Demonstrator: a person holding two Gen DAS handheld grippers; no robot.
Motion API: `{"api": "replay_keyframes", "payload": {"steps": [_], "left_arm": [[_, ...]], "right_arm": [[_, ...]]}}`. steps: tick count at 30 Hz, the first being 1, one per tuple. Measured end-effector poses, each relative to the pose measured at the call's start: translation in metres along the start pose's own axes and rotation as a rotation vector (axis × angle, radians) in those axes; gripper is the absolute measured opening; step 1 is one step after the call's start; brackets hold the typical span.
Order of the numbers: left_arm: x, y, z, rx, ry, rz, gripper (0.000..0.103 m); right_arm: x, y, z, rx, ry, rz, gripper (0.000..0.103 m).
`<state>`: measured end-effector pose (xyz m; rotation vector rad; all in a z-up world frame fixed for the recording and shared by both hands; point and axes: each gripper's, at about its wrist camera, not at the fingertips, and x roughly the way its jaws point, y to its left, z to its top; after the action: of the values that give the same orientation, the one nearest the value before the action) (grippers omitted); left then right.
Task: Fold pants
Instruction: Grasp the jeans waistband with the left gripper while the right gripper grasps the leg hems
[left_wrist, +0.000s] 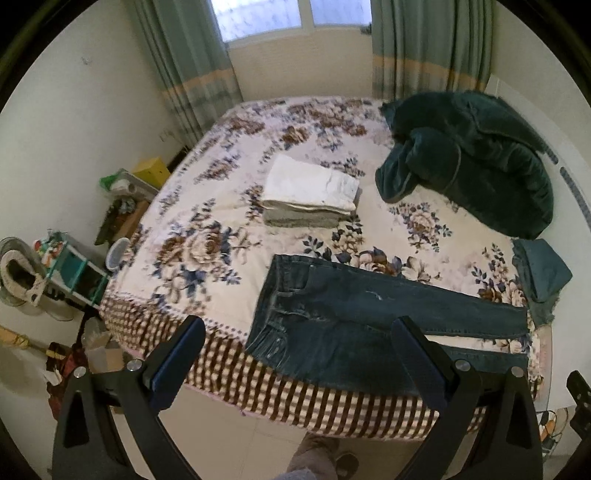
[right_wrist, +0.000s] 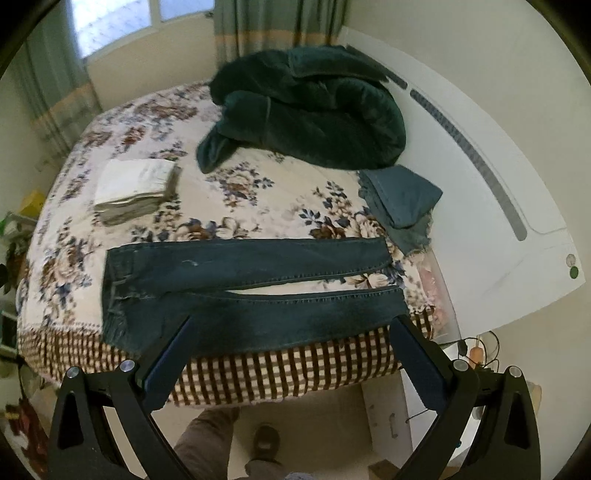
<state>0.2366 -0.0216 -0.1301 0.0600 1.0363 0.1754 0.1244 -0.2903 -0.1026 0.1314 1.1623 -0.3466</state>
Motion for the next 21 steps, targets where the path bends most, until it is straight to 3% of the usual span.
{"api": "replay_keyframes", "payload": {"steps": [5, 11, 16, 21], "left_arm": [[0.081, -0.012, 0.042, -0.009, 0.097, -0.030, 0.103], [0.214, -0.022, 0.076, -0.077, 0.296, -0.041, 0.103], [0.337, -0.028, 0.082, -0.160, 0.458, -0.011, 0.103], [0.456, -0.026, 0.066, -0.301, 0.654, 0.013, 0.103]], "right_arm": [[0.080, 0.022, 0.053, 0.041, 0.074, -0.030, 0.103], [0.204, 0.036, 0.101, 0.189, 0.186, -0.049, 0.103], [0.339, 0.008, 0.121, 0.404, 0.319, -0.106, 0.103], [0.476, -0.040, 0.125, 0.639, 0.431, -0.136, 0.103]]}}
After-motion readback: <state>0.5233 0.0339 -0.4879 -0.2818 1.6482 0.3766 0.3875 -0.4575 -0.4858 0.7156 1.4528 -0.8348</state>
